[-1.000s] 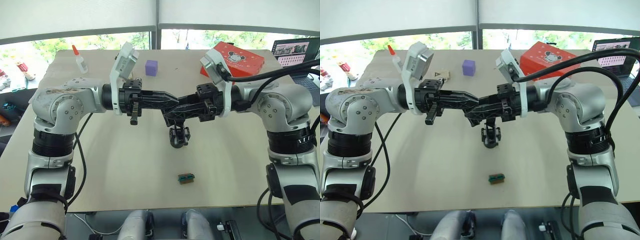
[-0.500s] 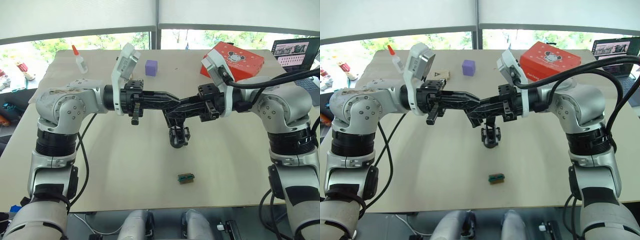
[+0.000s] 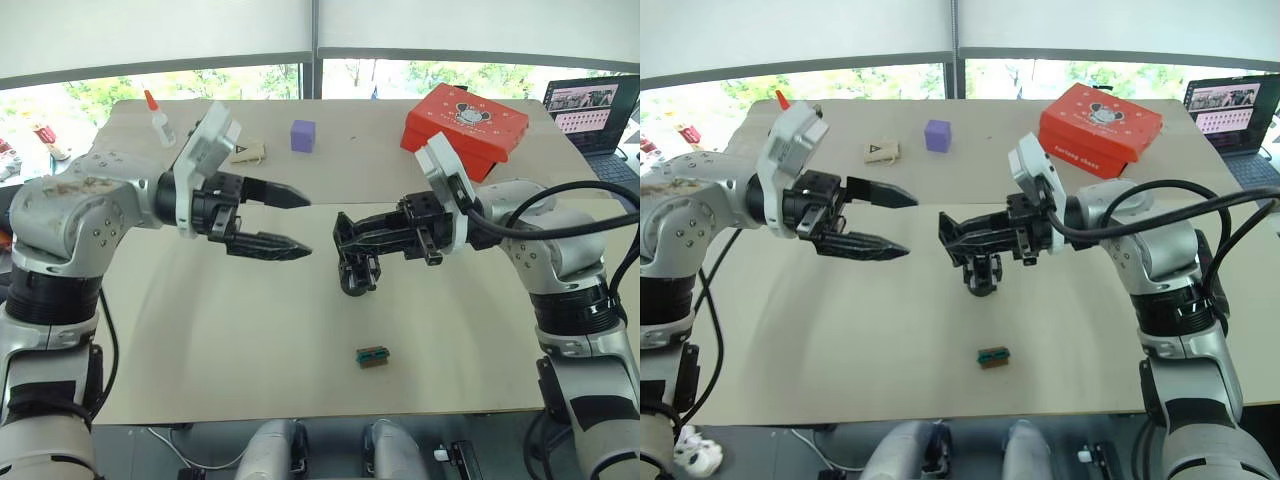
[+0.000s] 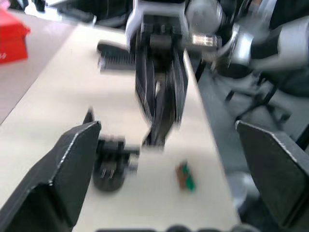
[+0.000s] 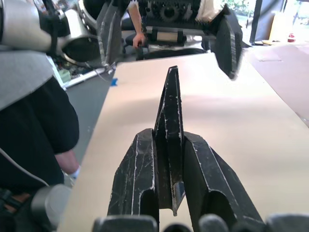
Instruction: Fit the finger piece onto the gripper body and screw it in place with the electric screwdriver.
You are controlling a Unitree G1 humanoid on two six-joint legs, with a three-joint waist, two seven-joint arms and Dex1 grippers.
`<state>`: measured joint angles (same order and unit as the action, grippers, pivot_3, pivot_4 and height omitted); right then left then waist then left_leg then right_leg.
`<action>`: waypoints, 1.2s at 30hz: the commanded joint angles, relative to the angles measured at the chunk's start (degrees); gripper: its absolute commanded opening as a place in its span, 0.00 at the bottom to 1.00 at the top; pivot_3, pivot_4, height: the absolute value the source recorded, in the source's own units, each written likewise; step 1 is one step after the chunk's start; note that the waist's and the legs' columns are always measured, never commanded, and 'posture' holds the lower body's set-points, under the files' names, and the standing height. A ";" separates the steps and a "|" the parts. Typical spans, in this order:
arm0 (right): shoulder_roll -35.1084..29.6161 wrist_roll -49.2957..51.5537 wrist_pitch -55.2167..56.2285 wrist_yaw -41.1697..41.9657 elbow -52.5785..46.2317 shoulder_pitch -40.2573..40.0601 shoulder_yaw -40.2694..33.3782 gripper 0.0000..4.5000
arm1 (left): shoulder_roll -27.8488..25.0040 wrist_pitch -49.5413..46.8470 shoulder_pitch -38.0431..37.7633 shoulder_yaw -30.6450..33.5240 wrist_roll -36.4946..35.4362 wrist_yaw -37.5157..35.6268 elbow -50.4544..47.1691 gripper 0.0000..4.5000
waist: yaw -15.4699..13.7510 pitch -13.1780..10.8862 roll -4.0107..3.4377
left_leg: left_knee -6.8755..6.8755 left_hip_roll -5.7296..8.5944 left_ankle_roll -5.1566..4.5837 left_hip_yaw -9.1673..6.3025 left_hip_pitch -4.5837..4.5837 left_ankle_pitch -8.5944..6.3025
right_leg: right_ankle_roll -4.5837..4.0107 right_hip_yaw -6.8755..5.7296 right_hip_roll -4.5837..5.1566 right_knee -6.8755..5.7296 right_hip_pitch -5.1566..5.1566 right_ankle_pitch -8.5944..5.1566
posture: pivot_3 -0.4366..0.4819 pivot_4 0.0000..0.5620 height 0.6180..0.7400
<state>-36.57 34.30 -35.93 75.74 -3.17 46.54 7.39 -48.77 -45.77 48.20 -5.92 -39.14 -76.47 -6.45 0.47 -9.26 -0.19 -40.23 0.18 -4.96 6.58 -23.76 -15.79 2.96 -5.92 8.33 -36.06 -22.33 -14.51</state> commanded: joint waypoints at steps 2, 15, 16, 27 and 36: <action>-2.35 -2.74 8.79 2.82 1.37 -3.64 -2.95 0.07 | 3.38 14.76 -7.54 -5.40 11.55 2.55 0.44 1.00 | -0.44 0.01 0.00 | 0.00 0.01 0.00 0.00 0.01 0.00 | 0.00 0.00 0.00 0.03 0.04 0.00 | 0.48 0.27 1.00; -5.17 -0.54 5.89 0.32 -4.52 -9.36 -5.22 0.07 | 22.60 34.37 -9.51 -11.31 27.45 12.12 21.97 1.00 | -1.39 -0.04 0.10 | -0.14 -0.02 -0.02 0.00 -0.06 0.00 | 0.00 -0.03 0.02 -0.02 0.03 0.01 | 0.48 0.27 1.00; -5.32 -0.37 5.70 0.22 -4.91 -9.64 -5.37 0.07 | 23.50 34.96 -9.15 -11.29 27.79 12.01 23.35 1.00 | -1.34 -0.04 0.11 | -0.14 -0.01 -0.03 0.00 -0.07 0.00 | 0.00 -0.03 0.02 -0.03 0.02 0.01 | 0.48 0.27 1.00; -5.78 -0.39 5.41 -0.95 -6.18 -11.77 -5.88 0.07 | 32.28 41.15 -6.25 -12.37 32.17 12.19 33.20 1.00 | -1.42 -0.05 0.14 | -0.17 0.00 -0.06 -0.01 -0.08 0.00 | 0.00 -0.04 0.06 -0.04 0.03 0.01 | 0.48 0.27 1.00; -6.03 -0.18 5.18 -1.74 -7.15 -12.92 -6.28 0.07 | 35.58 43.82 -4.68 -11.97 34.11 13.89 38.31 1.00 | -1.31 -0.04 0.15 | -0.16 -0.01 -0.07 -0.02 -0.08 -0.01 | 0.00 -0.05 0.06 -0.04 0.03 0.01 | 0.48 0.27 1.00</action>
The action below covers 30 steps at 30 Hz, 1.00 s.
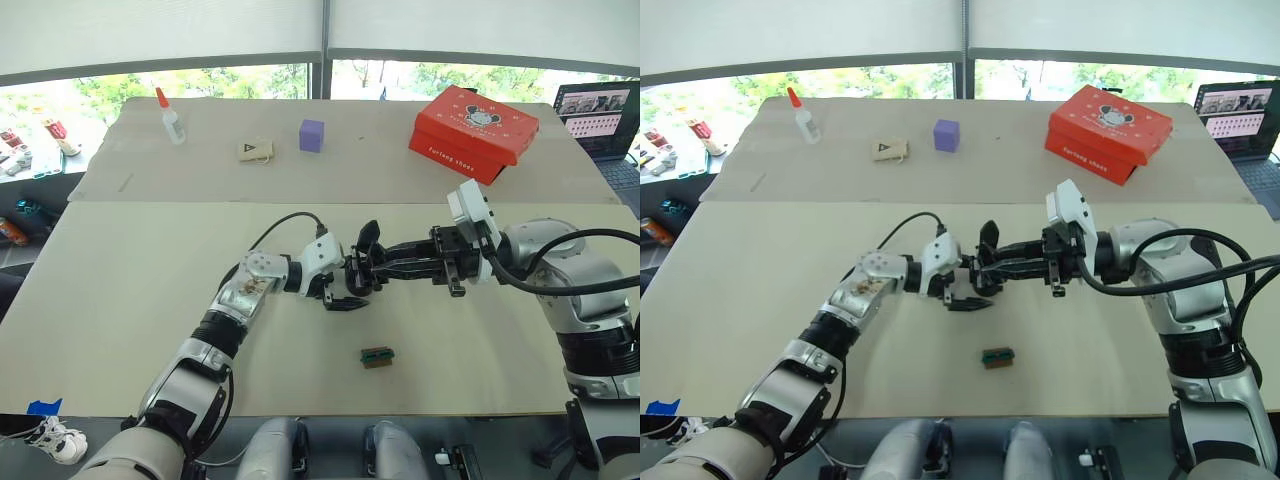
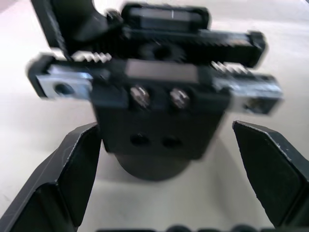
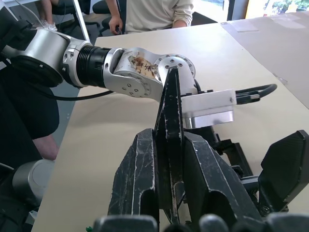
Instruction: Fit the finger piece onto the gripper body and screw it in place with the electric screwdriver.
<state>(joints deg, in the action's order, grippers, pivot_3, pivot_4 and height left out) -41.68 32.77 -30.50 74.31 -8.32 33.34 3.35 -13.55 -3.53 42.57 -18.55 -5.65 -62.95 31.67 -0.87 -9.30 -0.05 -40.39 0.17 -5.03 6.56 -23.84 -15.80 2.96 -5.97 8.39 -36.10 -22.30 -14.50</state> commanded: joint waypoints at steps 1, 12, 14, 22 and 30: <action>-0.94 1.36 -0.26 -0.38 -2.09 0.21 -2.28 0.07 | 0.45 1.70 0.97 0.74 0.70 0.41 0.38 1.00 | 0.05 0.00 0.00 | 0.00 0.00 0.00 0.00 0.00 0.00 | 0.00 0.00 0.00 0.00 0.00 0.00 | 0.48 0.27 1.00; -0.31 1.19 0.96 -0.84 -2.06 -0.95 -2.26 0.07 | 2.38 3.64 0.43 1.78 0.29 0.81 2.72 0.51 | -0.03 0.00 0.01 | 0.00 0.00 0.00 -0.02 0.00 0.00 | 0.00 -0.01 0.00 0.00 0.00 0.00 | 0.48 0.27 1.00; -0.11 1.05 1.31 -0.73 -1.85 -1.19 -2.10 0.07 | 2.88 3.70 0.02 1.86 0.30 0.95 2.79 0.51 | -0.03 0.00 0.01 | 0.00 0.00 0.00 -0.02 0.00 0.00 | 0.00 -0.01 0.01 0.00 0.00 0.00 | 0.48 0.27 1.00; 0.59 -0.02 5.62 1.61 -1.40 -2.49 -1.08 0.07 | 0.76 6.22 -3.06 0.12 0.62 -3.75 -2.81 0.51 | 0.01 0.00 0.01 | 0.01 -0.01 0.00 -0.02 0.00 0.00 | 0.00 -0.03 0.01 0.01 0.00 0.00 | 0.48 0.27 1.00; 2.17 0.10 6.48 1.20 -1.68 -1.73 -0.46 0.07 | 0.28 2.66 -4.06 -0.29 1.06 -3.35 -5.81 0.51 | -0.09 0.00 0.00 | -0.05 0.00 0.00 -0.04 -0.01 0.00 | 0.00 -0.03 0.01 0.00 0.02 0.00 | 0.48 0.27 1.00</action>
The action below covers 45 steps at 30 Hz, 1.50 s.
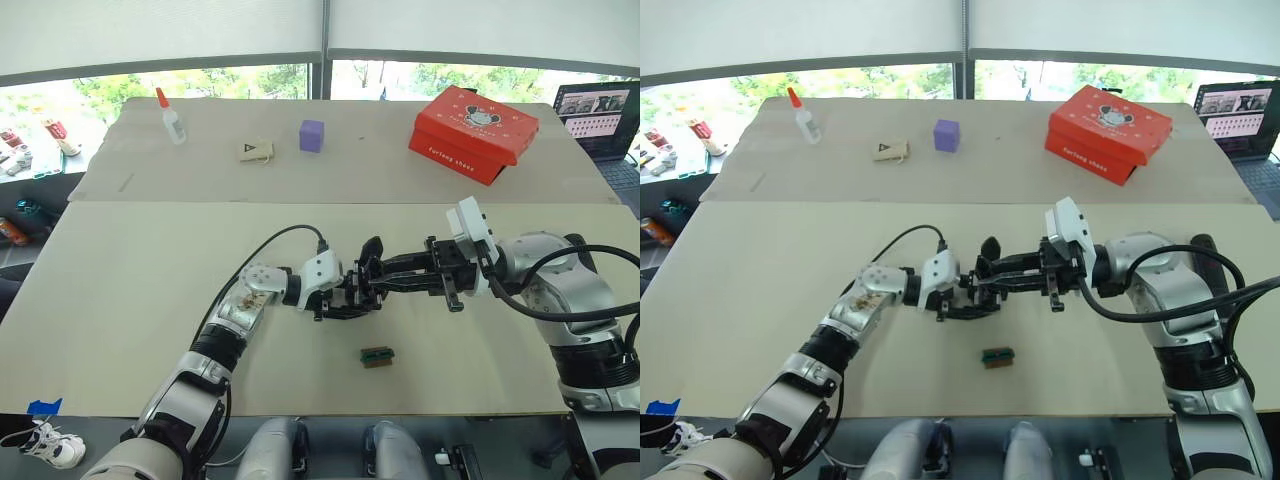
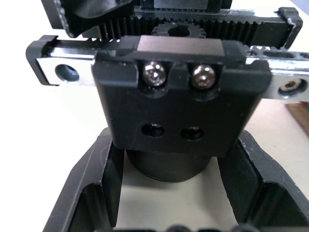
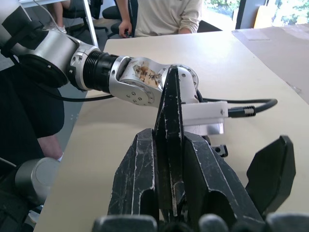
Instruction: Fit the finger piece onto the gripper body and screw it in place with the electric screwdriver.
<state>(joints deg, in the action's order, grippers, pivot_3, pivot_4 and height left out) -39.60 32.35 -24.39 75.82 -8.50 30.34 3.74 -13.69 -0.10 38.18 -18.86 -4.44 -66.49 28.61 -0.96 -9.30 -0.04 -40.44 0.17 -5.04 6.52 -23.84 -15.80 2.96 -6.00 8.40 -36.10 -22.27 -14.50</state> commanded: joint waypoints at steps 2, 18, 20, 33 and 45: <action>0.04 0.79 -0.22 -0.55 -1.68 1.66 -0.89 0.07 | 0.57 -1.31 0.27 0.08 -0.36 0.34 -2.93 0.74 | 0.00 0.00 0.00 | 0.00 0.00 0.00 0.00 0.00 0.00 | 0.00 0.00 0.00 0.00 0.00 0.00 | 0.48 0.27 1.00; 0.56 0.65 -1.10 -0.95 -0.84 3.14 -0.34 0.07 | 1.09 -0.61 -0.44 -0.19 0.58 1.69 -1.36 0.52 | 0.09 0.00 0.00 | 0.00 -0.01 0.00 -0.01 0.00 0.00 | 0.00 -0.01 0.00 0.00 0.00 0.00 | 0.48 0.27 1.00; 1.02 0.26 -0.11 -0.66 -0.79 2.55 -0.02 0.07 | 1.11 -0.05 -0.14 -0.06 0.75 2.02 -0.54 0.52 | 0.08 0.00 0.00 | 0.00 -0.01 0.00 -0.01 0.00 0.00 | 0.00 -0.01 0.00 -0.01 0.00 0.00 | 0.48 0.27 1.00; 3.20 -4.97 10.20 1.12 4.56 -2.99 1.58 0.07 | 0.70 0.19 -0.41 0.30 0.65 2.56 -0.62 0.52 | 0.17 0.03 0.05 | -0.01 -0.01 0.00 -0.01 0.01 0.00 | 0.00 -0.01 -0.01 -0.02 0.02 0.00 | 0.48 0.27 1.00; 4.24 -4.68 10.60 1.09 5.72 -3.04 1.31 0.07 | 1.21 0.08 -0.24 0.51 0.70 3.67 -0.48 0.52 | 0.16 0.03 0.05 | -0.05 -0.02 0.00 -0.02 0.02 0.00 | 0.00 -0.01 -0.01 -0.03 0.03 0.00 | 0.48 0.27 1.00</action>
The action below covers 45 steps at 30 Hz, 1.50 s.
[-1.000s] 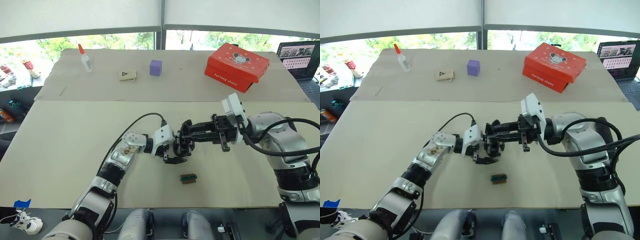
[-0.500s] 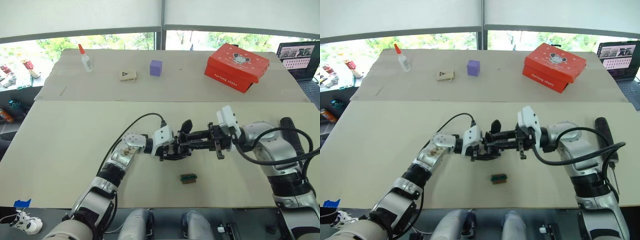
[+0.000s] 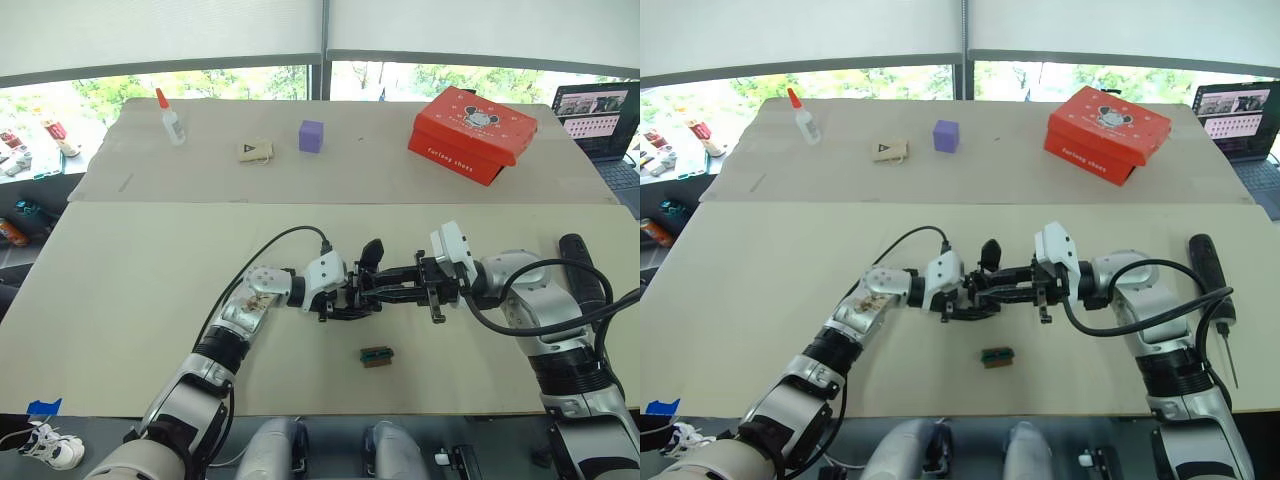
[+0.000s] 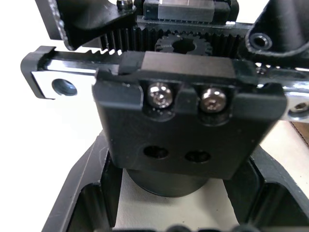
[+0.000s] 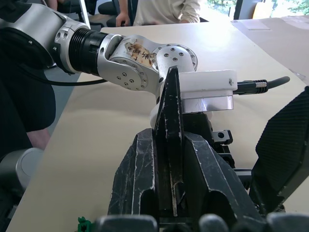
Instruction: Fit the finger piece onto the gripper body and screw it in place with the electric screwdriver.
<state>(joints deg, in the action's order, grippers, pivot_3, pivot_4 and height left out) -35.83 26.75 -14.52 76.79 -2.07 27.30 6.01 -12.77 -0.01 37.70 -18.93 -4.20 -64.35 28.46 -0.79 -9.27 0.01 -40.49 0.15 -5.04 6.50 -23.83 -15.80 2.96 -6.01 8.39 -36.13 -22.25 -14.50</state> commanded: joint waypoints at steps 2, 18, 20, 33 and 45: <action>0.45 1.52 0.02 0.14 -1.32 0.20 -1.19 0.07 | 0.30 0.05 0.21 0.55 0.53 1.61 -0.25 0.52 | 0.00 0.00 0.00 | -0.01 0.00 0.00 0.00 0.00 0.00 | 0.00 0.00 0.00 -0.01 0.00 0.00 | 0.48 0.27 1.00; 1.02 2.20 -1.10 -0.28 -1.92 0.77 -1.32 0.07 | 0.15 -0.22 -0.09 0.52 0.48 1.64 -0.54 0.52 | 0.01 0.00 0.00 | -0.03 0.00 0.00 0.00 0.00 0.00 | 0.00 0.00 0.00 -0.02 0.00 0.00 | 0.48 0.27 1.00; 1.06 2.90 -1.89 -0.43 -2.41 1.32 -1.64 0.07 | 0.13 -0.25 -0.13 0.52 0.46 1.61 -0.60 0.52 | 0.02 0.00 0.00 | -0.03 0.00 0.00 0.00 0.00 0.00 | 0.00 0.00 0.00 -0.02 0.00 0.00 | 0.48 0.27 1.00; 0.24 2.46 -3.16 -0.18 -2.78 1.76 -0.74 0.07 | -0.12 -0.40 -0.26 0.45 0.41 1.45 -0.92 0.52 | -0.04 0.00 0.00 | -0.04 0.00 0.00 -0.01 0.00 0.00 | 0.00 0.00 0.00 -0.02 0.00 0.00 | 0.48 0.27 1.00; 0.73 -3.34 2.42 0.70 3.83 -0.21 2.11 0.07 | -0.42 -1.03 -0.68 0.89 -0.21 1.55 -2.14 0.52 | 0.08 0.12 0.10 | -0.04 -0.02 0.00 -0.01 0.06 0.00 | 0.00 0.00 0.00 -0.03 0.06 0.00 | 0.48 0.27 1.00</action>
<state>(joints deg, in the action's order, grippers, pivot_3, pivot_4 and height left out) -34.67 25.74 -12.68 77.22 0.07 28.25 7.20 -12.80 -0.70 37.35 -18.92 -4.27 -63.41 28.10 -0.71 -9.15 0.11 -40.53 0.13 -5.04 6.50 -23.76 -15.80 2.95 -6.01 8.39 -36.16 -22.18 -14.49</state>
